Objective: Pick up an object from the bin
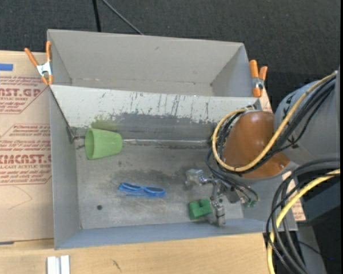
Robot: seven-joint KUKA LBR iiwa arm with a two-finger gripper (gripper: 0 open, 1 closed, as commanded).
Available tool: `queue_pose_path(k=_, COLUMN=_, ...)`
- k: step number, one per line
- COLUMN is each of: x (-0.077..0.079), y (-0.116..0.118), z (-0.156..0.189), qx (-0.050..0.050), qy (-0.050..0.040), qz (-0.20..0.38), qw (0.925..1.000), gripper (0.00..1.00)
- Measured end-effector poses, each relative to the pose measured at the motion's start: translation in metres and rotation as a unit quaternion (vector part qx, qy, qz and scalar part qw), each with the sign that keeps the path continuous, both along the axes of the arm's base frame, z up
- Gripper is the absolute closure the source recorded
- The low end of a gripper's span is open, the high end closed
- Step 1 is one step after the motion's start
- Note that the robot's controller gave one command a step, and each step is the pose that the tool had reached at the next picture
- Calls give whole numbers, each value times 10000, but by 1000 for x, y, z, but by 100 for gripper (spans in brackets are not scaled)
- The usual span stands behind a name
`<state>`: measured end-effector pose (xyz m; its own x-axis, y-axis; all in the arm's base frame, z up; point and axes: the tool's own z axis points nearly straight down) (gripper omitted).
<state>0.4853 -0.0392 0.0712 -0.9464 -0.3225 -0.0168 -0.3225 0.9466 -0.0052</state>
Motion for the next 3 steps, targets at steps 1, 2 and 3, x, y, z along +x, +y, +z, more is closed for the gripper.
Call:
queue_pose_path(k=1, x=-4, y=-16, z=29, qx=6, qy=74, qz=-552, qw=9984, gripper=0)
queue_pose_path(k=2, x=-5, y=12, z=41, qx=2, qy=83, qz=61, qw=9999, gripper=0)
queue_pose_path(k=3, x=-1, y=-9, z=0, qx=14, qy=8, qz=-763, qw=9971, gripper=0)
